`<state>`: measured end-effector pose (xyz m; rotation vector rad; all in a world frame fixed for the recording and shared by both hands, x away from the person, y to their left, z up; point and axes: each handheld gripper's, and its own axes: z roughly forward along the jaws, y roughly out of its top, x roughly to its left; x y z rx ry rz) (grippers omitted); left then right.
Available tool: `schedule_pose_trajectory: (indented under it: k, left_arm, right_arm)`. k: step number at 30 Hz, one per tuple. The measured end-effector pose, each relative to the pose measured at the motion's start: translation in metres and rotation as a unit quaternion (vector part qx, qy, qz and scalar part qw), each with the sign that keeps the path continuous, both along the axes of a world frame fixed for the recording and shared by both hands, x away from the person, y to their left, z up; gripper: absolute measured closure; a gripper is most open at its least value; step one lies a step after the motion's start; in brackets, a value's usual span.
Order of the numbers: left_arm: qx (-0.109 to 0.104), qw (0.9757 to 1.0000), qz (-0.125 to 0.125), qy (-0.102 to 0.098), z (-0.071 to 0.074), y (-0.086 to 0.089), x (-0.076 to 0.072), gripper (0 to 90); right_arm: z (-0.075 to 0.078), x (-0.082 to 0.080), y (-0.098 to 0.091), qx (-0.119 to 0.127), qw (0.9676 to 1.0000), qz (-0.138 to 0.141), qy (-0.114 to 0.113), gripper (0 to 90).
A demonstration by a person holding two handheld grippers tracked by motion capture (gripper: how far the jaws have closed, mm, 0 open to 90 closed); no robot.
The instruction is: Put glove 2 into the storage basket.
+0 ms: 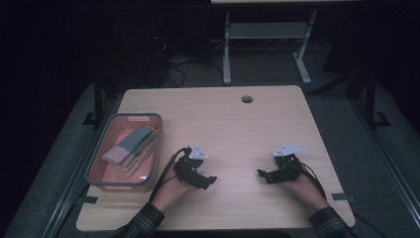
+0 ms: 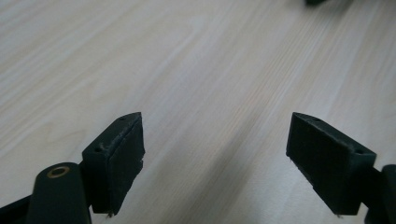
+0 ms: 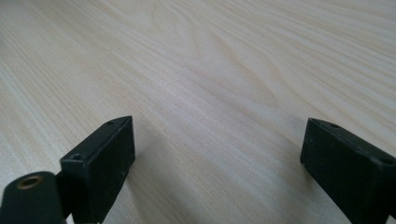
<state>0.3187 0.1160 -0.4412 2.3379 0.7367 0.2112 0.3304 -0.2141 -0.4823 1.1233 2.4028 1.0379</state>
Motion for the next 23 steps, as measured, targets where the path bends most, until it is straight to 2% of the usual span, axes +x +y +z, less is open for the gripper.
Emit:
schedule_pose_trajectory:
  k: [1, 3, 6, 7, 13, 23]
  left_arm:
    - [0.013, 0.9999, -0.005, -0.005, -0.004, -0.003, -0.001, 17.9]
    - [0.025, 0.9995, -0.013, -0.011, -0.011, -0.009, -0.002, 17.9]
    - [0.036, 0.9991, -0.021, -0.008, -0.024, -0.017, -0.005, 16.0]
    - [0.036, 0.9991, -0.021, -0.008, -0.024, -0.017, -0.005, 14.1]
    - [0.006, 0.9993, -0.031, -0.02, -0.03, -0.017, -0.007, 12.2]
    - [-0.031, 0.9975, -0.044, -0.045, -0.037, -0.013, -0.008, 11.1]
  right_arm:
    - [0.0, 0.0, 0.0, 0.0, 1.0, 0.0, 0.0, 9.8]
    - [0.0, 0.0, 0.0, 0.0, 1.0, 0.0, 0.0, 9.8]
    - [0.0, 0.0, 0.0, 0.0, 1.0, 0.0, 0.0, 9.8]
    - [0.0, 0.0, 0.0, 0.0, 1.0, 0.0, 0.0, 9.8]
    - [0.0, 0.0, 0.0, 0.0, 1.0, 0.0, 0.0, 9.8]
    - [0.0, 0.0, 0.0, 0.0, 1.0, 0.001, -0.001, 9.8]
